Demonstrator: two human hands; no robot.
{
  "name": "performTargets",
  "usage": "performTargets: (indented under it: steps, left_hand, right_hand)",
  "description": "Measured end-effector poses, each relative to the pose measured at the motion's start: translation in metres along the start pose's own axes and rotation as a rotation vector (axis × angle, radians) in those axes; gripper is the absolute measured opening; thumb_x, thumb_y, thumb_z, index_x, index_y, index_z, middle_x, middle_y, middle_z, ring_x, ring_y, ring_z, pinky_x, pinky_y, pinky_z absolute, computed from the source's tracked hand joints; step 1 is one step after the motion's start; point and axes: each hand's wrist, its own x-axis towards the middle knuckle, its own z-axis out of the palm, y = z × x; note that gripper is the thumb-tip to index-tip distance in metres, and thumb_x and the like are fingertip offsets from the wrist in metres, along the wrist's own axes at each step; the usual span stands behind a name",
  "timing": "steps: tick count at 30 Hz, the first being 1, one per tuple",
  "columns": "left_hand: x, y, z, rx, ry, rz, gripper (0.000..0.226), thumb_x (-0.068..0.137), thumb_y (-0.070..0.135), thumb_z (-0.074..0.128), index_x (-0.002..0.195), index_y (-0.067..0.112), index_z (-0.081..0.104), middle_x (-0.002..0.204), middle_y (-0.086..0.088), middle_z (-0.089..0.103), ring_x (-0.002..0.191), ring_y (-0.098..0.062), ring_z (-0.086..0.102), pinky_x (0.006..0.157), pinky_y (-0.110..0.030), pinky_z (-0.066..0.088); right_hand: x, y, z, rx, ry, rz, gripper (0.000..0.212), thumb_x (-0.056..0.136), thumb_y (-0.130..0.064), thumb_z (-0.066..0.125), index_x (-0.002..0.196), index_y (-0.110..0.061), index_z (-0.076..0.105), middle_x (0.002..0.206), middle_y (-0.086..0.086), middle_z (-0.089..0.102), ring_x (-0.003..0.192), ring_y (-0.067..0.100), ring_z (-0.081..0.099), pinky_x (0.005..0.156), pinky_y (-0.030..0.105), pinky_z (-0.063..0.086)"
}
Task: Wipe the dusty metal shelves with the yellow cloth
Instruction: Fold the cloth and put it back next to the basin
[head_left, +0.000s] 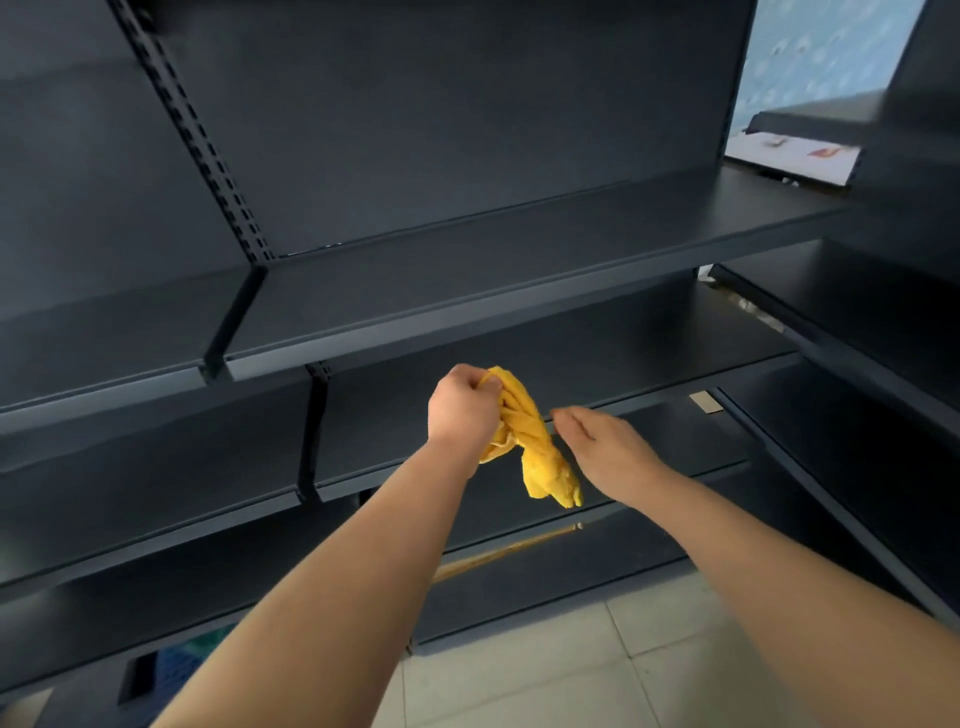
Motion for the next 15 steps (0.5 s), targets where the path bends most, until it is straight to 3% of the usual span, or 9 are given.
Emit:
performTargets:
  steps: [2, 4, 6, 8, 10, 12, 15]
  left_hand:
    - [-0.004, -0.001, -0.017, -0.031, 0.021, 0.000, 0.011, 0.092, 0.029, 0.053, 0.098, 0.023, 0.060, 0.085, 0.008, 0.062, 0.076, -0.010, 0.059, 0.058, -0.024, 0.045]
    - [-0.008, -0.001, -0.030, -0.068, -0.012, 0.008, 0.010, 0.091, 0.029, 0.056, 0.097, 0.022, 0.061, 0.087, 0.005, 0.064, 0.080, -0.014, 0.062, 0.064, -0.028, 0.050]
    - [-0.013, -0.001, -0.042, -0.073, -0.074, 0.029, 0.009, 0.089, 0.030, 0.060, 0.094, 0.023, 0.064, 0.088, 0.004, 0.066, 0.084, -0.016, 0.064, 0.075, -0.034, 0.054]
    - [-0.015, -0.003, -0.054, -0.023, -0.123, 0.073, 0.006, 0.088, 0.029, 0.064, 0.091, 0.026, 0.067, 0.087, 0.005, 0.068, 0.083, -0.015, 0.065, 0.076, -0.033, 0.054]
    - [-0.018, -0.004, -0.064, 0.021, -0.151, 0.109, 0.003, 0.087, 0.029, 0.066, 0.088, 0.027, 0.068, 0.085, 0.005, 0.068, 0.082, -0.014, 0.065, 0.073, -0.030, 0.054]
    - [-0.024, -0.001, -0.067, -0.004, -0.197, 0.123, 0.004, 0.086, 0.030, 0.067, 0.087, 0.026, 0.069, 0.086, 0.004, 0.069, 0.083, -0.015, 0.066, 0.074, -0.031, 0.055]
    - [-0.039, 0.013, -0.058, -0.093, -0.327, 0.129, 0.007, 0.087, 0.029, 0.067, 0.087, 0.023, 0.071, 0.088, 0.000, 0.071, 0.086, -0.018, 0.068, 0.079, -0.036, 0.057]
  right_hand:
    - [-0.009, -0.019, 0.007, 0.116, -0.071, -0.014, 0.042, 0.094, -0.049, 0.043, 0.122, -0.022, 0.059, 0.112, -0.006, 0.067, 0.105, 0.014, 0.062, 0.091, 0.035, 0.049]
    - [-0.017, -0.033, 0.016, 0.059, -0.088, -0.059, 0.032, 0.087, -0.045, 0.059, 0.114, -0.027, 0.063, 0.099, -0.012, 0.071, 0.095, 0.008, 0.065, 0.083, 0.031, 0.053]
    - [-0.024, -0.040, 0.020, -0.166, 0.049, -0.075, 0.016, 0.087, -0.032, 0.060, 0.102, -0.032, 0.068, 0.090, -0.013, 0.071, 0.088, 0.010, 0.066, 0.079, 0.033, 0.054]
    - [-0.032, -0.041, 0.017, -0.333, 0.199, -0.031, 0.017, 0.089, -0.025, 0.055, 0.091, -0.036, 0.069, 0.088, -0.015, 0.070, 0.086, 0.010, 0.065, 0.080, 0.033, 0.053]
    - [-0.041, -0.035, 0.009, -0.352, 0.238, 0.055, 0.018, 0.089, -0.023, 0.055, 0.087, -0.038, 0.065, 0.085, -0.017, 0.066, 0.088, 0.010, 0.065, 0.082, 0.034, 0.052]
    - [-0.049, -0.027, 0.003, -0.254, 0.183, 0.105, 0.011, 0.087, -0.028, 0.061, 0.092, -0.038, 0.061, 0.088, -0.019, 0.063, 0.093, 0.009, 0.063, 0.085, 0.033, 0.052]
    - [-0.061, -0.031, 0.004, -0.017, 0.078, 0.032, 0.042, 0.080, -0.039, 0.070, 0.119, -0.027, 0.058, 0.110, -0.013, 0.062, 0.106, 0.005, 0.057, 0.093, 0.028, 0.048]
